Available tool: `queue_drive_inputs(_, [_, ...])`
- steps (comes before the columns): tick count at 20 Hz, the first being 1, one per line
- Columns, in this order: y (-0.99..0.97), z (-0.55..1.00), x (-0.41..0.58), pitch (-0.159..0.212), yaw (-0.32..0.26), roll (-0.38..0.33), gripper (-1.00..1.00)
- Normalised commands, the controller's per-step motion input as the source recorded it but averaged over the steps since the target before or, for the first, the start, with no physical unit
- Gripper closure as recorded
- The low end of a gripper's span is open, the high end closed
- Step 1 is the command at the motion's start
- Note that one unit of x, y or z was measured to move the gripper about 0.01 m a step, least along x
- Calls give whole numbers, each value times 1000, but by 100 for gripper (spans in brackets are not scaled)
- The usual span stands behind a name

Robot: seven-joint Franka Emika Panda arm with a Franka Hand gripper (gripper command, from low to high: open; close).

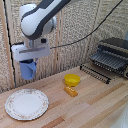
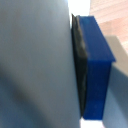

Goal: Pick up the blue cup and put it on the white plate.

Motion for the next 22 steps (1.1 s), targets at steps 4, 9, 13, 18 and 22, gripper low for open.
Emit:
queue_drive_inputs(4, [249, -330, 0, -1, 0, -42, 100])
queue_drive_inputs(9, [264, -311, 0, 0, 0, -50, 100])
queue_drive_inputs(13, [246, -337, 0, 0, 0, -35, 100])
queue_drive_inputs(18, [175, -324, 26, 0, 0, -51, 100])
queue_drive_inputs(22, [127, -303, 38, 0, 0, -53, 100])
